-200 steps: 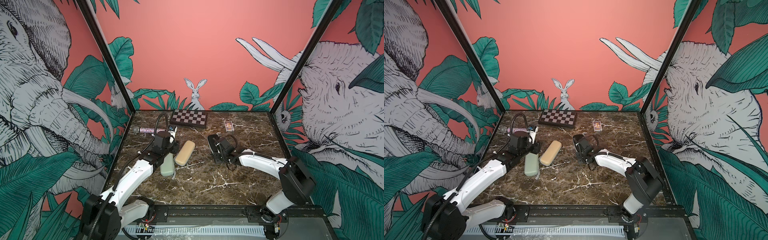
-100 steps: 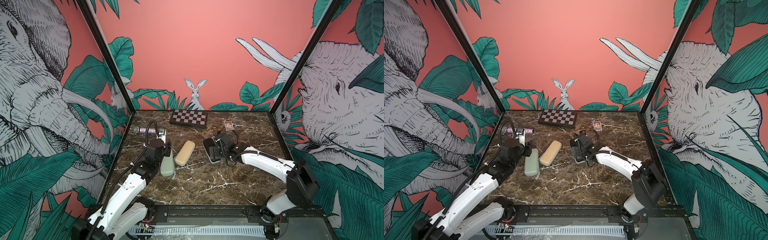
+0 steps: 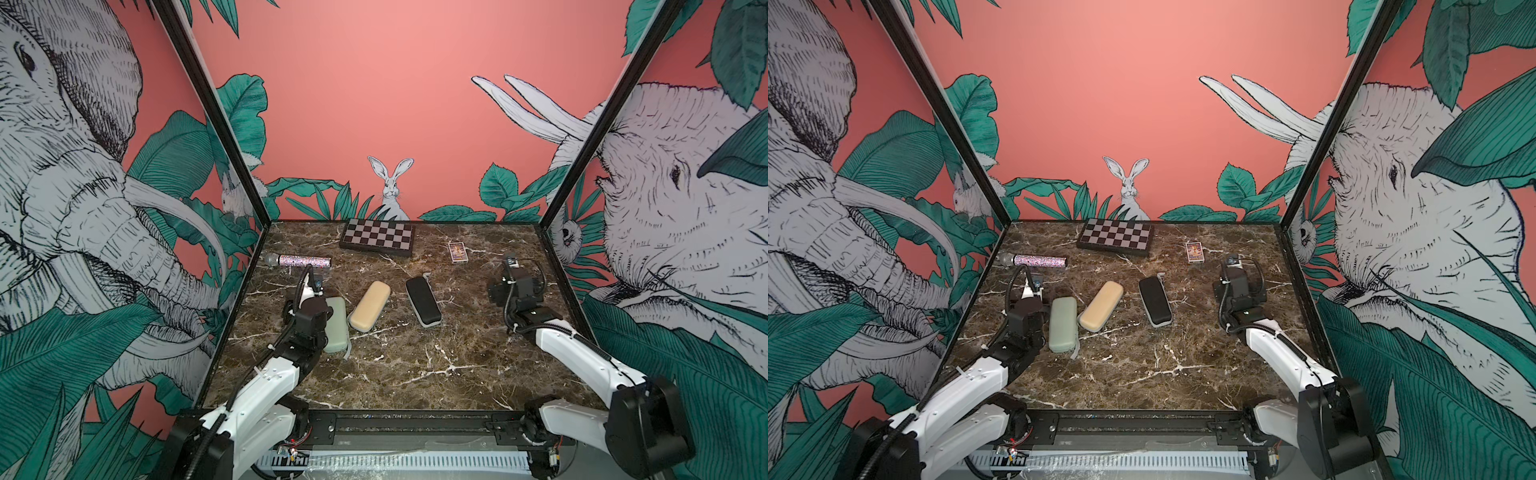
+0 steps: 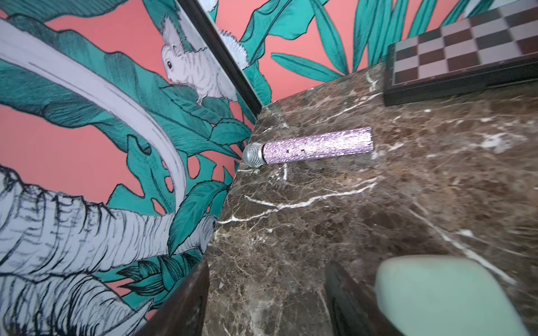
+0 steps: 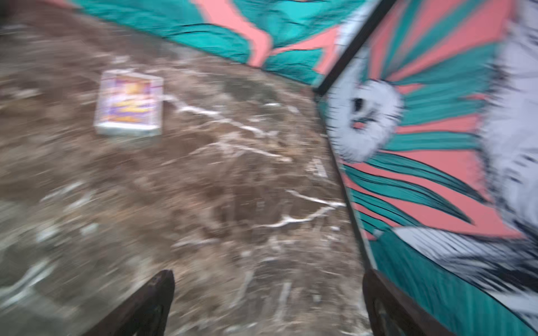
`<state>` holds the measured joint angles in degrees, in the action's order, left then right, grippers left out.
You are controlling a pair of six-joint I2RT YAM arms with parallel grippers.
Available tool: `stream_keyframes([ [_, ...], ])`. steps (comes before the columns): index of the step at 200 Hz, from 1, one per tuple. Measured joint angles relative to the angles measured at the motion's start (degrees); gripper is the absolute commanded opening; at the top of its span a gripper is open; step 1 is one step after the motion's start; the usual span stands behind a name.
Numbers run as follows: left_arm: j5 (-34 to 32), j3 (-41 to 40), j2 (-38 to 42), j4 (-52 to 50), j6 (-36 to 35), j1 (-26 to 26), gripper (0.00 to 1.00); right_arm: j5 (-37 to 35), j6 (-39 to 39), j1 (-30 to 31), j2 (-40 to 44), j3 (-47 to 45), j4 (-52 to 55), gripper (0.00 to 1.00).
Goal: Put umbrellas into zippered umbrella sleeves
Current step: Reset both arms
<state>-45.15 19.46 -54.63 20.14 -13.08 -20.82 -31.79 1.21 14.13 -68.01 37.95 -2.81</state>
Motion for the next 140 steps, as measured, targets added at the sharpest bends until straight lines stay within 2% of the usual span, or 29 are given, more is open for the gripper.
stream_keyframes([
  [26, 3.72, -2.91, -2.73, 7.78, 1.79, 6.62, 0.65, 0.11, 0.02, -4.22, -0.74, -4.63, -7.58, 1.00],
  [53, 8.92, -6.62, -8.66, 15.93, 3.96, 11.37, 0.66, 2.27, -1.03, -5.20, -4.85, -8.20, -13.73, 1.00],
  [92, 15.65, -7.82, -17.05, 26.56, 4.39, 12.92, 0.65, 5.33, -0.98, -5.40, -10.75, -10.51, -23.15, 1.00],
  [128, 22.23, -5.79, -19.80, 28.09, 3.96, 13.00, 0.68, 8.52, 0.28, -5.77, -13.55, -13.33, -32.48, 0.99],
  [140, 25.55, -5.40, -19.85, 28.55, 4.44, 13.05, 0.79, 9.40, 0.87, -5.84, -15.54, -14.91, -37.57, 0.99],
])
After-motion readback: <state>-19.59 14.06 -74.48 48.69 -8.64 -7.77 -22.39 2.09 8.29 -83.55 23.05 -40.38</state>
